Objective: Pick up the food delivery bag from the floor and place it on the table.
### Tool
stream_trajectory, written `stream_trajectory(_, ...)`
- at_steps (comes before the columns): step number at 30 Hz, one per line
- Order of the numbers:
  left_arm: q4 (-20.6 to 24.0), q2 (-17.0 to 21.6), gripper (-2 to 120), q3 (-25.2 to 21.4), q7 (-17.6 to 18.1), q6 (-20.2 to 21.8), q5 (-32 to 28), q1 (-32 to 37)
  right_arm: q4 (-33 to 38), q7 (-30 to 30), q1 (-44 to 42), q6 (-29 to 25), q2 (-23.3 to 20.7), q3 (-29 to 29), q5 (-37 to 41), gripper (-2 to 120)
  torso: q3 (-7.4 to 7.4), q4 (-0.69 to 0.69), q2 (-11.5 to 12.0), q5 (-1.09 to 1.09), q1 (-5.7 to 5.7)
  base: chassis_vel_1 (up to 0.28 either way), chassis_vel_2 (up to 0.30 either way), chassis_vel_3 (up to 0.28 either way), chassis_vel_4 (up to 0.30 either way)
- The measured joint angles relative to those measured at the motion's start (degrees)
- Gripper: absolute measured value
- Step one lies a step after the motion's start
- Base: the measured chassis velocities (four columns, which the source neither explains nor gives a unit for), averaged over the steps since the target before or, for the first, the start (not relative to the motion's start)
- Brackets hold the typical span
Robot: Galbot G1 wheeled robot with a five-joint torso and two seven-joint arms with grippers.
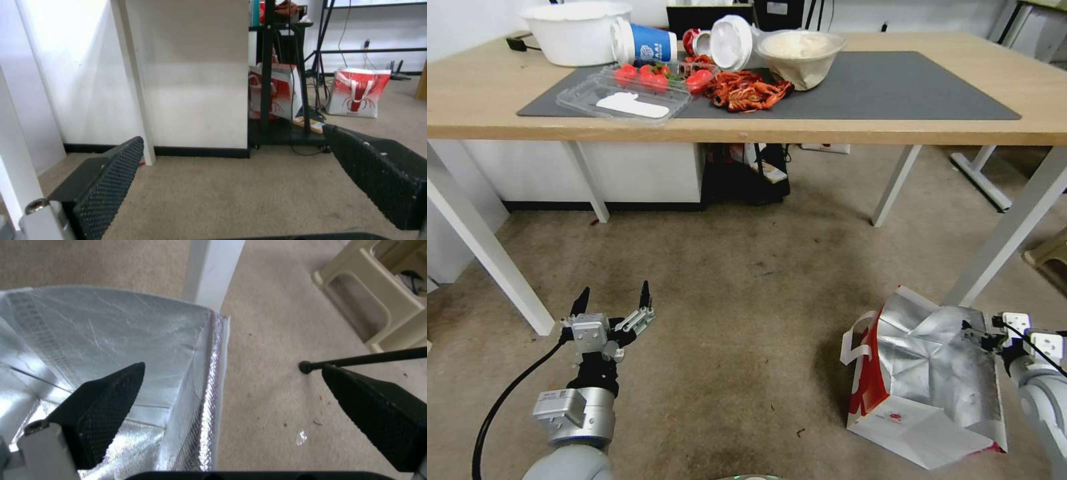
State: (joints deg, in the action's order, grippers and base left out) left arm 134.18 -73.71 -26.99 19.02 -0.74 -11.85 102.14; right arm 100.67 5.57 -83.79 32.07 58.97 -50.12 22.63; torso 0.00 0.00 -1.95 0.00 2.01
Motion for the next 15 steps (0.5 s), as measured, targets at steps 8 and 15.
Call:
stream_trajectory(8,0.24,-0.28,100,0.05,-0.13,-0.13,0.28,0.34,-1.74,-1.37,0.92,1.50,-0.42,0.35,0.77,100,0.00,0.00,-0.01,0.00,0.00,0.000,0.000,0.000,0.000)
stream_trajectory(15,0.34,-0.35,100,-0.01,-0.16,-0.12,0.56,0.46,-4.57,-2.55,2.47,1.35,-0.91,1.07,1.81,100,0.00,0.02,-0.01,0.00,0.00,0.000,0.000,0.000,0.000)
